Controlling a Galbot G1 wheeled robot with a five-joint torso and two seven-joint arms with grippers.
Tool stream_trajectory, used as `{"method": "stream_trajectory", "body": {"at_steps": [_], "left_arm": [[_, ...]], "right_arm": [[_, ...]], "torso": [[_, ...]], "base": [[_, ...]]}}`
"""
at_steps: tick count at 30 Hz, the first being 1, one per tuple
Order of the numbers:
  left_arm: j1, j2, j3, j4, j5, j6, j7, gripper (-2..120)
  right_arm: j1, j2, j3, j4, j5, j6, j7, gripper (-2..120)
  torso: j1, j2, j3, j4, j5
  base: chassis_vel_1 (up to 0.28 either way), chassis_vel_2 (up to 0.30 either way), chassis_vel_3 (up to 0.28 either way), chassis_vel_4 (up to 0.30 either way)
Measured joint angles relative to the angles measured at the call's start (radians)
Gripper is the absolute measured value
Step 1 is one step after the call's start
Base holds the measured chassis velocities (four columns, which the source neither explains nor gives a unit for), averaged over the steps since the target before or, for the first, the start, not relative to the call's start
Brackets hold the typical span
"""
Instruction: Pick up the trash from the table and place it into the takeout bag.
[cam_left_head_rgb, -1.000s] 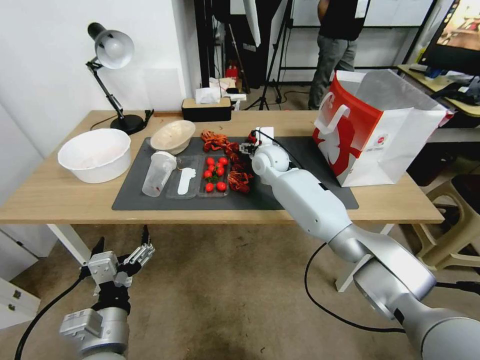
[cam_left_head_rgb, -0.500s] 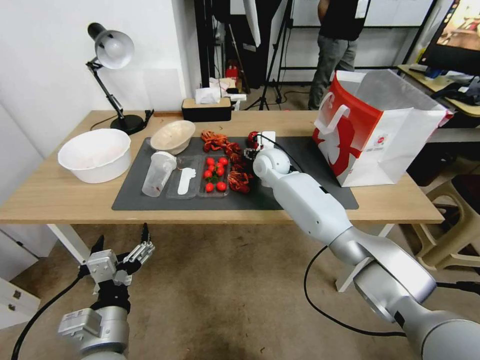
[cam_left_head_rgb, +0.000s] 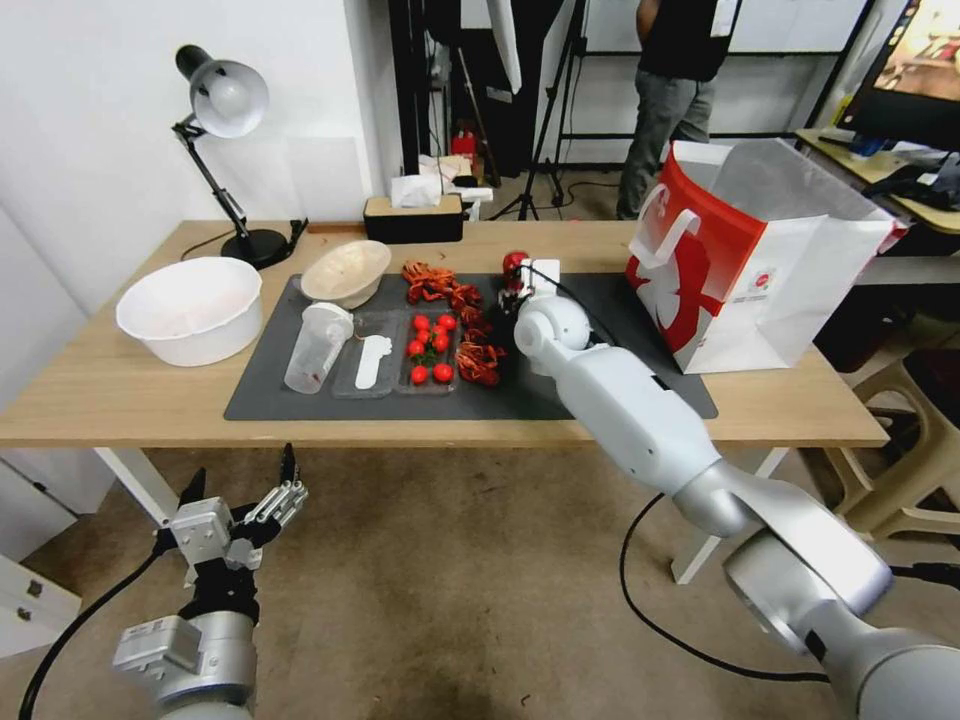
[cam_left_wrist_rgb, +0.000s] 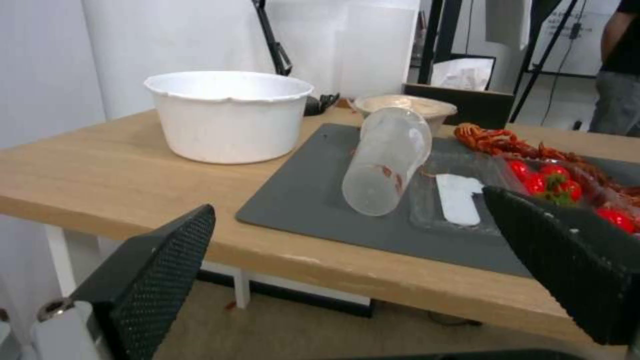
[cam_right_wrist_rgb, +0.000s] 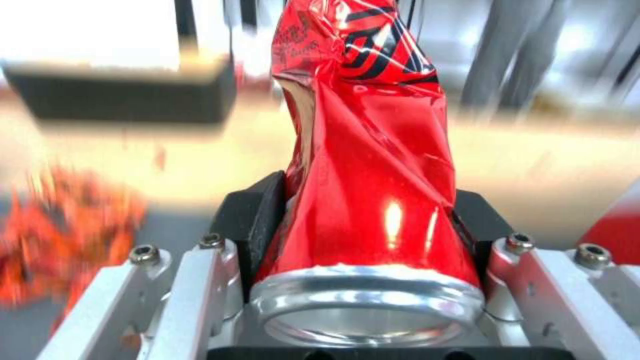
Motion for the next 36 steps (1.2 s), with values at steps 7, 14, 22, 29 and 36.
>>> {"method": "stream_trajectory", "body": {"at_steps": [7, 14, 22, 29, 36], "left_arm": [[0.004, 0.001, 0.001, -0.004, 0.001, 0.0, 0.0, 100], [0.013, 0.005, 0.004, -0.031, 0.0, 0.001, 0.002, 100], [0.01, 0.004, 0.016, -0.048, 0.005, 0.009, 0.011, 100], [0.019, 0.003, 0.014, -0.053, 0.006, 0.008, 0.011, 100], [0.023, 0.002, 0.012, -0.052, 0.006, 0.006, 0.009, 100]], "right_arm": [[0.034, -0.225, 0.105, 0.289, 0.017, -0.03, 0.036, 47], [0.082, -0.423, 0.185, 0.349, 0.205, -0.083, 0.113, 47], [0.027, -0.535, 0.232, 0.315, 0.289, -0.131, 0.077, 51], [-0.005, -0.521, 0.251, 0.297, 0.279, -0.134, 0.071, 72], [-0.015, -0.512, 0.252, 0.324, 0.264, -0.102, 0.072, 98]], "torso": [[0.0, 0.0, 0.0, 0.0004, -0.0002], [0.0, 0.0, 0.0, 0.0, 0.0002], [0.0, 0.0, 0.0, 0.0, 0.0003], [0.0, 0.0, 0.0, 0.0005, -0.0001], [0.0, 0.0, 0.0, 0.0004, -0.0004]], "base": [[0.0, 0.0, 0.0, 0.0], [0.0, 0.0, 0.0, 0.0], [0.0, 0.0, 0.0, 0.0], [0.0, 0.0, 0.0, 0.0], [0.0, 0.0, 0.0, 0.0]]}}
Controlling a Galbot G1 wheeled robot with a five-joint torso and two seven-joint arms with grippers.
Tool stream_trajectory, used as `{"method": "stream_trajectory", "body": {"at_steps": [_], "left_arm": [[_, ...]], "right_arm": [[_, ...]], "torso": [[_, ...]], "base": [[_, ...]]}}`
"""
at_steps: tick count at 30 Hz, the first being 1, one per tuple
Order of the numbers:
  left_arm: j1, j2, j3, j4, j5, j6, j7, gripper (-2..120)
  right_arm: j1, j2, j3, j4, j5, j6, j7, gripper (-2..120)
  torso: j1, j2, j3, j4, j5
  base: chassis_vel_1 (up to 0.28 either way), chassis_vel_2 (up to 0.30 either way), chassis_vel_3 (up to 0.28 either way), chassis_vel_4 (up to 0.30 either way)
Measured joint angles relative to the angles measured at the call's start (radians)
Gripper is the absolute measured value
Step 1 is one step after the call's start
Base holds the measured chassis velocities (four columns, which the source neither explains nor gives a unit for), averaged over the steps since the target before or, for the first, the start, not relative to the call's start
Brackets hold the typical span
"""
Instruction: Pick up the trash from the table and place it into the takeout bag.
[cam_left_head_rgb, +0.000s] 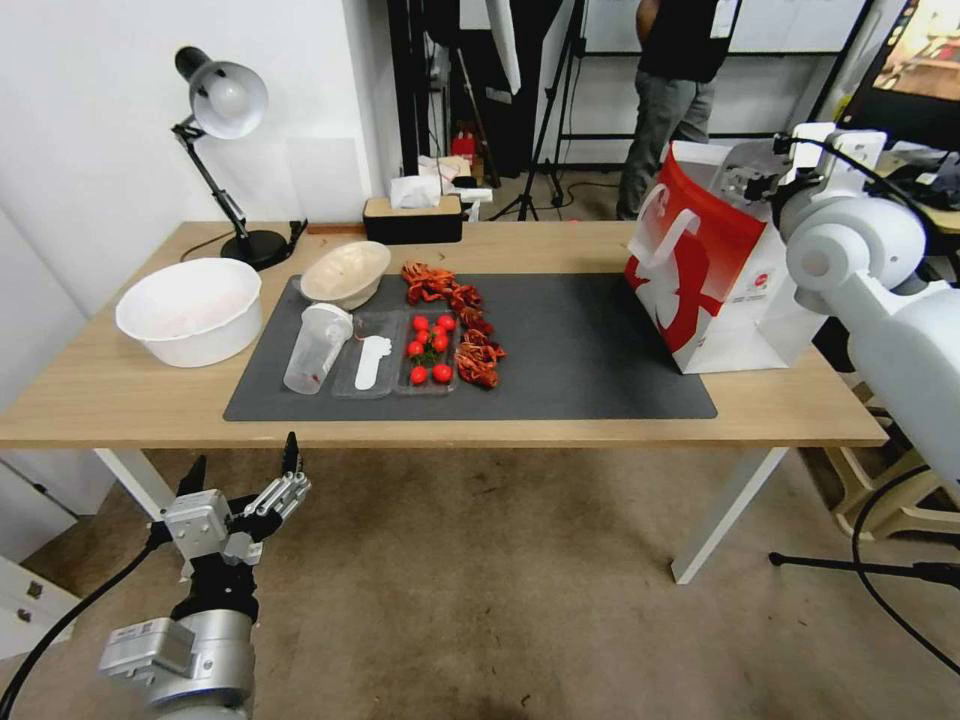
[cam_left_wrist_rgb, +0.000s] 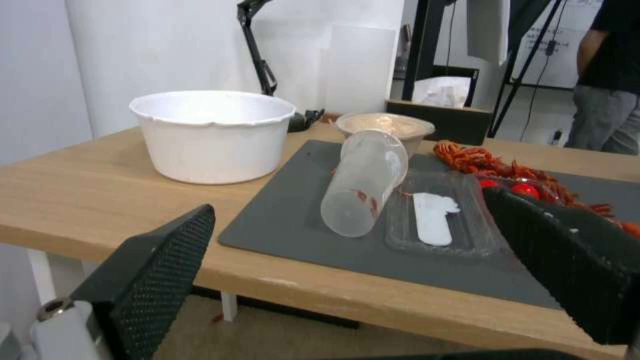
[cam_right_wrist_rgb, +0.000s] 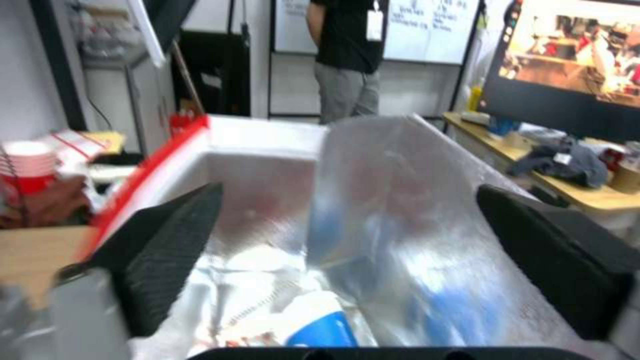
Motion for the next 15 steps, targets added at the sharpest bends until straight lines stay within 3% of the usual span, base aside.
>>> {"method": "stream_trajectory", "body": {"at_steps": [10, 13, 15], "left_arm": [[0.002, -0.005, 0.0, -0.008, 0.0, -0.002, 0.0, 100], [0.002, -0.012, 0.001, -0.012, 0.0, -0.004, 0.001, 100], [0.002, -0.014, 0.001, -0.012, 0.0, -0.007, 0.0, 100]], "right_arm": [[-0.065, -0.019, 0.023, 0.112, 0.033, 0.121, -0.058, 100], [-0.185, -0.044, 0.066, 0.22, 0.04, 0.243, -0.155, 100], [-0.233, -0.052, 0.092, 0.251, 0.037, 0.272, -0.188, 100]], "torso": [[0.0, 0.0, 0.0, -0.0001, 0.0], [0.0, 0.0, 0.0, 0.0, 0.0001], [0.0, 0.0, 0.0, -0.0001, 0.0006]], "base": [[0.0, 0.0, 0.0, 0.0], [0.0, 0.0, 0.0, 0.0], [0.0, 0.0, 0.0, 0.0]]}}
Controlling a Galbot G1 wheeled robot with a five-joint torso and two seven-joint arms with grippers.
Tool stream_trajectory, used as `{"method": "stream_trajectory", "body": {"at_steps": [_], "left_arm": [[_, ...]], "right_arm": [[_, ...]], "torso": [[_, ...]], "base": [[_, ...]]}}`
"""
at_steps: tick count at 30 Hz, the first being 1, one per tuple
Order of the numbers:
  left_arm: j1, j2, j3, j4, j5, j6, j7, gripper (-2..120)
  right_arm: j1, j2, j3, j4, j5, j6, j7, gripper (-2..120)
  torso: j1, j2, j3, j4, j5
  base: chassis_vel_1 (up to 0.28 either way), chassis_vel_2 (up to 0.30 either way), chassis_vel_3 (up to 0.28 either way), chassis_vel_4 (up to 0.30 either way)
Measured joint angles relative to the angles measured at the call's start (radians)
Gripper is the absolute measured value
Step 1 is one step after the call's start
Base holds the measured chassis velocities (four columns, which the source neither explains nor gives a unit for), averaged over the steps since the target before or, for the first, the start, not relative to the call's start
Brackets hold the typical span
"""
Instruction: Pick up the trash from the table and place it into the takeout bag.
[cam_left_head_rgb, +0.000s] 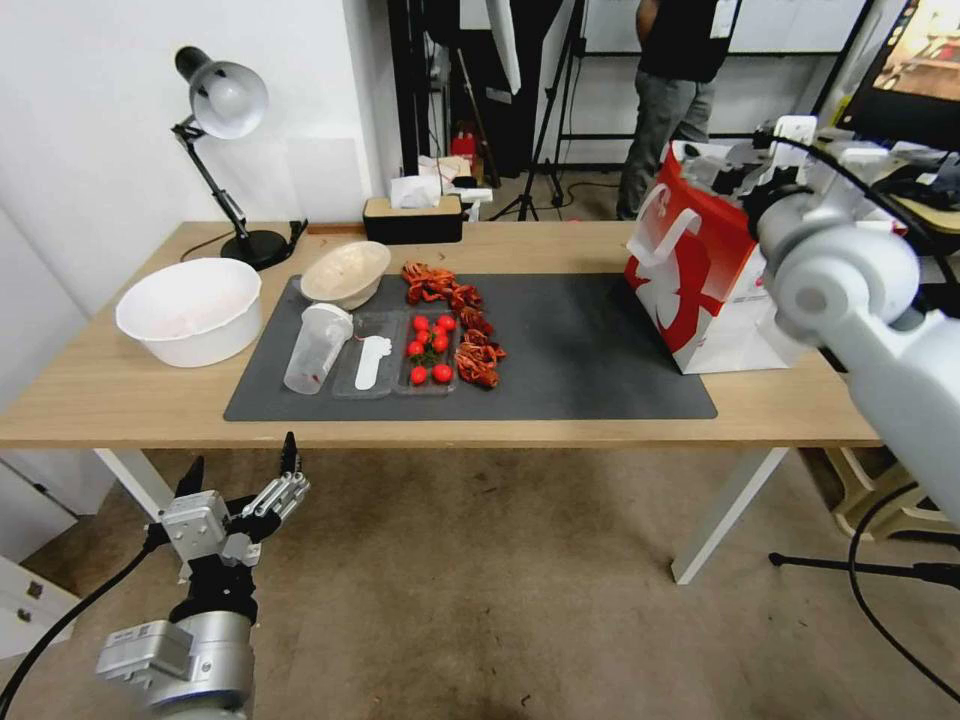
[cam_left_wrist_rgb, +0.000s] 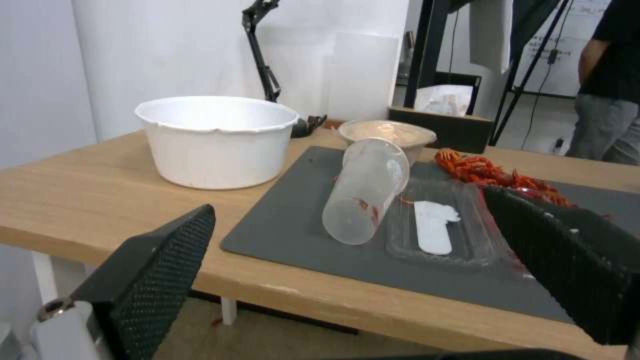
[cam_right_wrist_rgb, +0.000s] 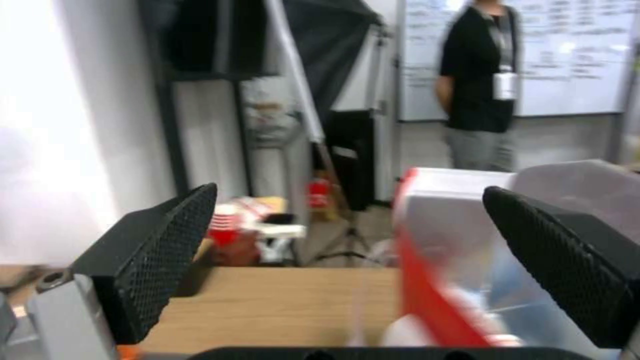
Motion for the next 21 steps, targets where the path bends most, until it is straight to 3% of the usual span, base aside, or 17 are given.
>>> {"method": "stream_trajectory", "body": {"at_steps": [8, 9, 13, 15, 17, 19, 21], "left_arm": [[-0.003, -0.004, -0.003, 0.003, 0.0, -0.013, 0.001, 100], [-0.005, -0.007, -0.003, 0.003, -0.001, -0.013, 0.001, 100], [-0.008, -0.013, -0.005, 0.004, -0.004, -0.013, 0.001, 100], [-0.012, -0.016, -0.006, 0.008, -0.008, -0.013, 0.002, 100], [-0.012, -0.016, -0.006, 0.009, -0.008, -0.013, 0.002, 100], [-0.013, -0.008, -0.004, 0.012, -0.008, -0.013, 0.003, 100], [-0.014, -0.005, -0.004, 0.013, -0.009, -0.013, 0.004, 100]], "right_arm": [[-0.272, -0.034, 0.127, 0.118, -0.064, 0.154, -0.194, 100], [-0.359, -0.032, 0.161, 0.133, -0.09, 0.204, -0.244, 100], [-0.45, -0.023, 0.202, 0.146, -0.119, 0.262, -0.29, 100], [-0.642, 0.026, 0.3, 0.165, -0.191, 0.374, -0.368, 100], [-0.677, 0.038, 0.313, 0.165, -0.207, 0.391, -0.381, 100], [-0.855, 0.117, 0.368, 0.157, -0.307, 0.485, -0.446, 100], [-0.892, 0.14, 0.381, 0.154, -0.327, 0.503, -0.461, 100]], "torso": [[0.0, 0.0, 0.0, 0.0003, -0.0011], [0.0, 0.0, 0.0, 0.0002, -0.0003], [0.0, 0.0, 0.0, -0.0003, 0.0001], [0.0, 0.0, 0.0, -0.0001, -0.0008], [0.0, 0.0, 0.0, 0.0001, -0.0007], [0.0, 0.0, 0.0, -0.0004, -0.0005], [0.0, 0.0, 0.0, -0.0004, -0.0003]], "base": [[0.0, 0.0, 0.0, 0.0], [0.0, 0.0, 0.0, 0.0], [0.0, 0.0, 0.0, 0.0], [0.0, 0.0, 0.0, 0.0], [0.0, 0.0, 0.0, 0.0], [0.0, 0.0, 0.0, 0.0], [0.0, 0.0, 0.0, 0.0]]}}
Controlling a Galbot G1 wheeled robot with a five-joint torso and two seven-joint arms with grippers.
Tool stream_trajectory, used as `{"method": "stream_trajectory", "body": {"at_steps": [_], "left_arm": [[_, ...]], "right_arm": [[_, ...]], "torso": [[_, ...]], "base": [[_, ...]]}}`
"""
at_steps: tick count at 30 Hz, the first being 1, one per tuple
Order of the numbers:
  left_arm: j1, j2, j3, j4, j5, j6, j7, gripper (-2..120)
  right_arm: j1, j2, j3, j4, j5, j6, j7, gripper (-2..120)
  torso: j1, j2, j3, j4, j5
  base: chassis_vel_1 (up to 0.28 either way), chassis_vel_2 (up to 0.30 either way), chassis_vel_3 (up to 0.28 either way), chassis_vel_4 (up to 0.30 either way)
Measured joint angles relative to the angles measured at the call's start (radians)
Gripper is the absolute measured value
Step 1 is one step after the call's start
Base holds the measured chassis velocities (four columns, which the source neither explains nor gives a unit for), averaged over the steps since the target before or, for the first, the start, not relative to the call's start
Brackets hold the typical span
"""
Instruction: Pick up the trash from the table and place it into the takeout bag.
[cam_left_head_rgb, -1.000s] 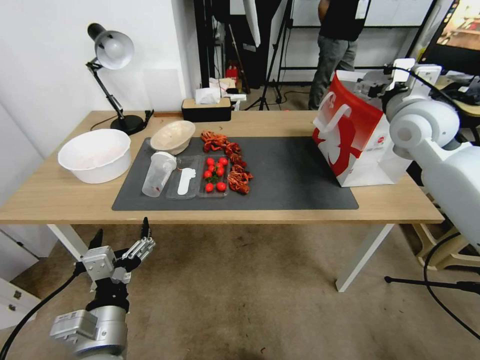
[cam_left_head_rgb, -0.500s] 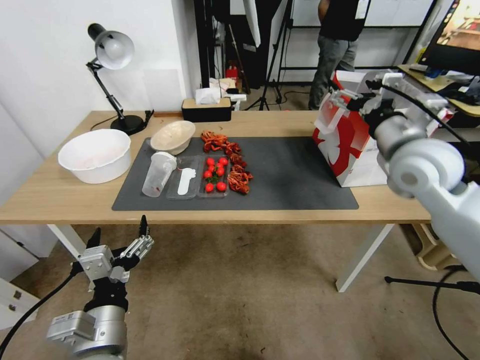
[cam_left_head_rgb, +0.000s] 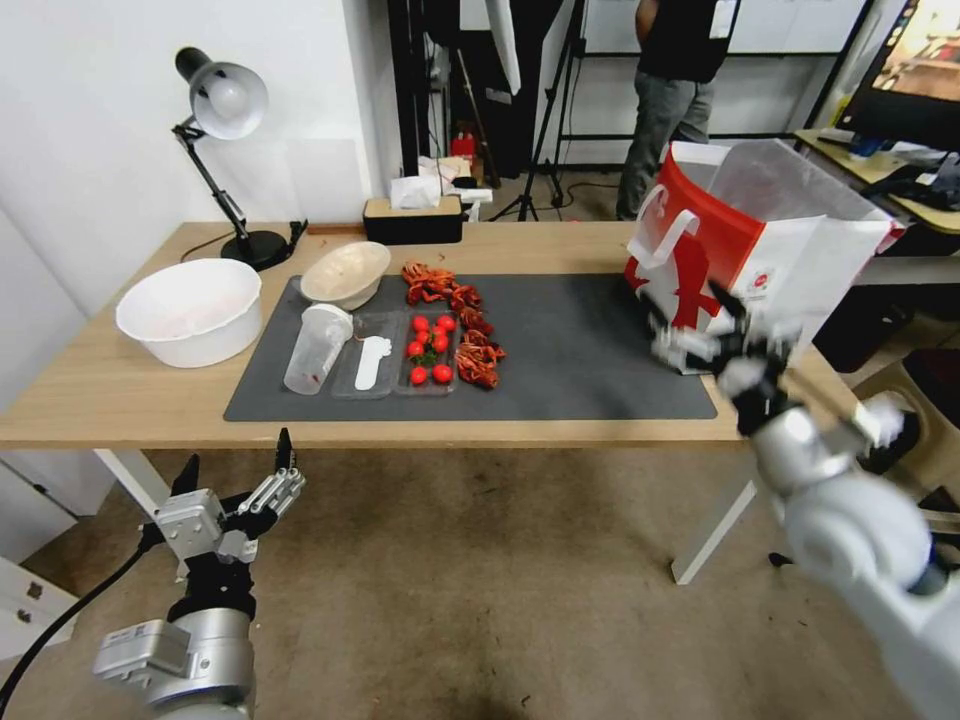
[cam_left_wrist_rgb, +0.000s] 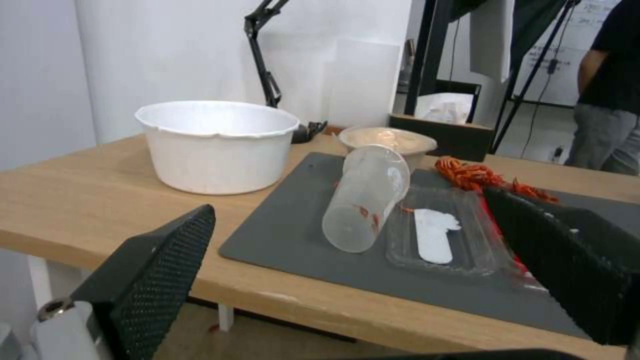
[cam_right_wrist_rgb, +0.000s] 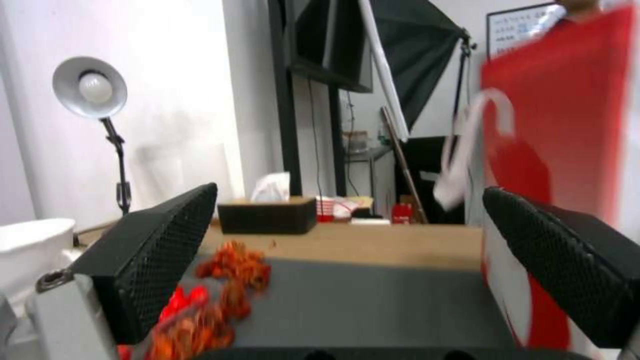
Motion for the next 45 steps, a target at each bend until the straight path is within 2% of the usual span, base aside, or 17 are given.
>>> {"method": "stream_trajectory", "body": {"at_steps": [3, 11, 20, 24, 25, 26, 27, 30, 31, 33, 34, 35, 37, 39, 40, 43, 45], "left_arm": [[-0.005, 0.016, 0.004, 0.007, -0.003, 0.0, 0.006, 100], [-0.023, 0.038, 0.004, 0.013, -0.027, 0.017, 0.016, 100], [-0.051, 0.068, -0.015, 0.016, -0.069, 0.034, 0.003, 100], [-0.082, 0.111, -0.039, 0.021, -0.081, 0.009, -0.046, 100], [-0.099, 0.136, -0.043, 0.026, -0.1, 0.011, -0.052, 100], [-0.126, 0.171, -0.044, 0.035, -0.128, 0.024, -0.057, 100], [-0.126, 0.171, -0.044, 0.035, -0.128, 0.024, -0.057, 100], [-0.222, 0.305, -0.035, 0.098, -0.236, 0.058, -0.07, 100], [-0.222, 0.305, -0.035, 0.098, -0.236, 0.058, -0.07, 100], [-0.274, 0.384, -0.032, 0.138, -0.289, 0.064, -0.073, 100], [-0.313, 0.451, -0.032, 0.169, -0.333, 0.072, -0.073, 100], [-0.313, 0.451, -0.032, 0.169, -0.333, 0.072, -0.073, 100], [-0.35, 0.513, -0.027, 0.198, -0.375, 0.083, -0.071, 100], [-0.414, 0.591, -0.007, 0.244, -0.433, 0.116, -0.059, 100], [-0.414, 0.591, -0.007, 0.244, -0.433, 0.116, -0.059, 100], [-0.487, 0.664, 0.02, 0.286, -0.508, 0.202, -0.02, 100], [-0.514, 0.687, 0.03, 0.296, -0.543, 0.24, -0.01, 100]], "right_arm": [[-0.13, 0.095, 0.025, -0.011, -0.077, 0.073, -0.046, 100], [-0.253, 0.183, 0.021, -0.038, -0.153, 0.143, -0.103, 100], [-0.26, 0.213, -0.027, -0.07, -0.18, 0.148, -0.109, 100], [-0.218, 0.196, -0.086, -0.088, -0.184, 0.14, -0.101, 100], [-0.21, 0.192, -0.099, -0.088, -0.185, 0.133, -0.096, 100], [-0.209, 0.192, -0.108, -0.088, -0.19, 0.129, -0.091, 100], [-0.209, 0.192, -0.108, -0.088, -0.19, 0.129, -0.091, 100], [-0.225, 0.2, -0.113, -0.074, -0.206, 0.126, -0.084, 100], [-0.225, 0.2, -0.113, -0.074, -0.206, 0.126, -0.084, 100], [-0.24, 0.205, -0.113, -0.062, -0.213, 0.124, -0.082, 100], [-0.25, 0.209, -0.112, -0.054, -0.217, 0.122, -0.079, 100], [-0.25, 0.209, -0.112, -0.054, -0.217, 0.122, -0.079, 100], [-0.259, 0.215, -0.108, -0.049, -0.222, 0.121, -0.078, 100], [-0.279, 0.229, -0.101, -0.044, -0.232, 0.121, -0.078, 100], [-0.279, 0.229, -0.101, -0.044, -0.232, 0.121, -0.078, 100], [-0.298, 0.245, -0.091, -0.042, -0.244, 0.122, -0.077, 100], [-0.302, 0.25, -0.087, -0.042, -0.248, 0.122, -0.077, 100]], "torso": [[0.0, 0.0, 0.0, 0.0005, -0.0004], [0.0, 0.0, 0.0, 0.0001, -0.0005], [0.0, 0.0, 0.0, 0.0003, -0.0004], [0.0, 0.0, 0.0, 0.0006, -0.0001], [0.0, 0.0, 0.0, 0.0014, -0.0003], [0.0, 0.0, 0.0, 0.0009, -0.0002], [0.0, 0.0, 0.0, 0.0009, -0.0002], [0.0, 0.0, 0.0, 0.0002, -0.0005], [0.0, 0.0, 0.0, 0.0002, -0.0005], [0.0, 0.0, 0.0, -0.0001, -0.0006], [0.0, 0.0, 0.0, -0.0002, -0.0005], [0.0, 0.0, 0.0, -0.0002, -0.0005], [0.0, 0.0, 0.0, 0.0005, -0.0003], [0.0, 0.0, 0.0, 0.0001, -0.0003], [0.0, 0.0, 0.0, 0.0001, -0.0003], [0.0, 0.0, 0.0, 0.0005, -0.0004], [0.0, 0.0, 0.0, 0.0005, -0.0003]], "base": [[0.0, 0.0, 0.0, 0.0], [0.0, 0.0, 0.0, 0.0], [0.0, 0.0, 0.0, 0.0], [0.0, 0.0, 0.0, 0.0], [0.0, 0.0, 0.0, 0.0], [0.0, 0.0, 0.0, 0.0], [0.0, 0.0, 0.0, 0.0], [0.0, 0.0, 0.0, 0.0], [0.0, 0.0, 0.0, 0.0], [0.0, 0.0, 0.0, 0.0], [0.0, 0.0, 0.0, 0.0], [0.0, 0.0, 0.0, 0.0], [0.0, 0.0, 0.0, 0.0], [0.0, 0.0, 0.0, 0.0], [0.0, 0.0, 0.0, 0.0], [0.0, 0.0, 0.0, 0.0], [0.0, 0.0, 0.0, 0.0]]}}
